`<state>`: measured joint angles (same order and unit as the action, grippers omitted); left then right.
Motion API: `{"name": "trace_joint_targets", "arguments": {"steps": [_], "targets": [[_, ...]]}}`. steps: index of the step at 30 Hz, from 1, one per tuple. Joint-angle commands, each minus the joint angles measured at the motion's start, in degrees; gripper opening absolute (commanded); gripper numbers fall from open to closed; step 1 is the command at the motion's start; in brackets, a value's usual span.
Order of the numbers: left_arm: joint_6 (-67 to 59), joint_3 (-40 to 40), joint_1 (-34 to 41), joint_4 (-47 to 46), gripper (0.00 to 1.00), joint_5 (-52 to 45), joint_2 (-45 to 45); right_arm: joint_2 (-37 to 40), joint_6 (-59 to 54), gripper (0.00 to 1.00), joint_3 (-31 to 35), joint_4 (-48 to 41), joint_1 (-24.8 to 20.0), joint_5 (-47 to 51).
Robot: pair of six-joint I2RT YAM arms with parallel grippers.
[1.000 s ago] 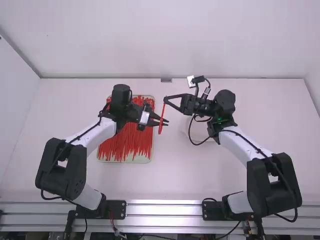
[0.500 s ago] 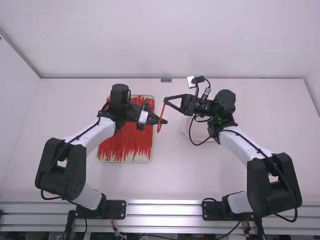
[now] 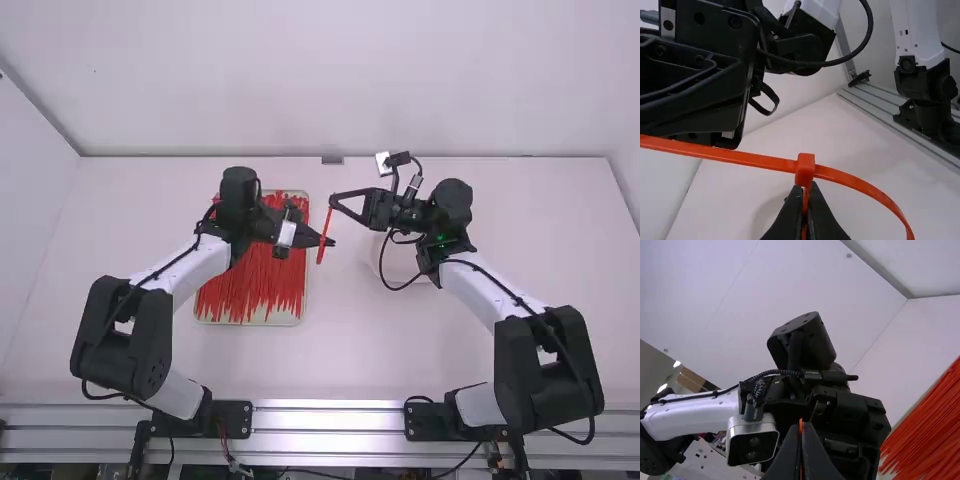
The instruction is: Fasten the cable tie
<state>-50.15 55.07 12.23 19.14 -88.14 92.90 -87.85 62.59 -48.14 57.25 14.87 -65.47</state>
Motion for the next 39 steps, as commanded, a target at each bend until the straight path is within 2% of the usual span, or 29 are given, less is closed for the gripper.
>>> {"name": "trace_joint_targets", "arguments": {"steps": [1,2,5,7,9,20,27,39], "targets": [[4.3,-0.8,0.1,1.7,0.05,-1.8,0.2,0.9,-0.5,0.00,-1.7,0.4,-0.3,0.3],[6.1,-0.8,0.1,3.1,0.10,-1.8,0.2,0.9,-0.5,0.00,-1.7,0.3,-0.3,0.3],[9.2,-0.8,0.1,5.8,0.16,-1.8,0.2,0.9,-1.2,0.00,-1.7,-1.0,-0.1,0.4],[10.6,-0.8,-0.3,6.9,0.15,-1.8,0.2,0.9,-1.1,0.00,-1.7,-1.2,-0.4,0.2],[11.0,-0.8,-0.7,6.9,0.02,-1.8,0.2,0.9,-0.9,0.00,-1.7,-0.7,-0.4,-0.2],[10.8,-0.8,-0.6,5.1,0.02,-1.8,0.2,0.9,-0.7,0.00,-1.7,-0.4,-0.3,-0.1],[10.8,-1.5,-1.0,3.7,0.02,-0.7,0.2,0.9,4.5,0.00,-1.7,7.1,-0.4,-0.3],[9.4,-6.2,-2.2,3.8,0.02,2.7,0.2,0.9,6.0,0.00,-1.7,9.0,-1.4,-0.1]]}}
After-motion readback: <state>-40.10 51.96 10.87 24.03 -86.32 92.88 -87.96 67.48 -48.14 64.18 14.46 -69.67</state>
